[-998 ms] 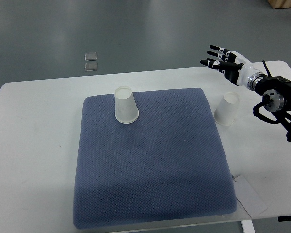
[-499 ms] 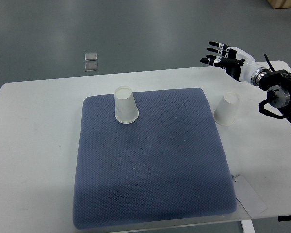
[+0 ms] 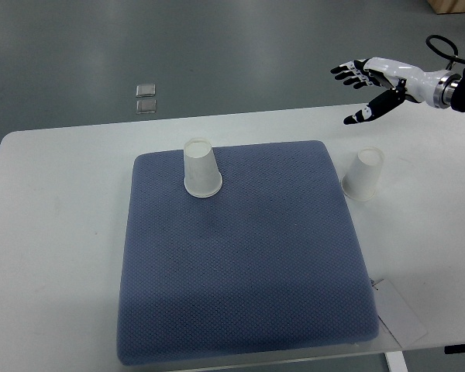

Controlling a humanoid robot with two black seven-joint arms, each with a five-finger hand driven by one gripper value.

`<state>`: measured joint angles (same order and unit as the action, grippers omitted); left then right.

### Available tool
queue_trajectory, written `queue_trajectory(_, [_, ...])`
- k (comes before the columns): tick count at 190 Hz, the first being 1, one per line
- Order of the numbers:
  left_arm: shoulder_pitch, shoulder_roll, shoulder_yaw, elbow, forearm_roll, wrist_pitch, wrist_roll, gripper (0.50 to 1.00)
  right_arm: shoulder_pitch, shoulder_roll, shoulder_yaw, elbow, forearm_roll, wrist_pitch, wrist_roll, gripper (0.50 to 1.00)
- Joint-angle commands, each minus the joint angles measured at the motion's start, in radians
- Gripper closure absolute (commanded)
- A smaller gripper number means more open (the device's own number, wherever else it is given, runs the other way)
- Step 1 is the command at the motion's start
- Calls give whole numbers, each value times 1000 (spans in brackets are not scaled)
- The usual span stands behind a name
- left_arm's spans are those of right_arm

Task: Stack paper cups
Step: 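Move the right hand down over the white cup beside the pad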

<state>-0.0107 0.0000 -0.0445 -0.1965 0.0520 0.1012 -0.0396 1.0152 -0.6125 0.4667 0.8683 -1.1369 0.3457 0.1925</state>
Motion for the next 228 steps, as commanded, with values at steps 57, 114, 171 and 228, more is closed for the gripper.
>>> queue_trajectory(57, [0, 0, 0, 0, 0, 0, 0, 500, 36, -39, -131, 40, -221, 2, 38, 589])
queue_trajectory(114, [0, 0, 0, 0, 0, 0, 0, 500, 33, -33, -212, 38, -316, -10, 39, 589])
queue_trajectory(171, [0, 0, 0, 0, 0, 0, 0, 500, 25, -23, -247, 31, -351, -14, 36, 591])
queue_trajectory(228, [0, 0, 0, 0, 0, 0, 0, 500, 10, 0, -310, 8, -354, -71, 36, 599])
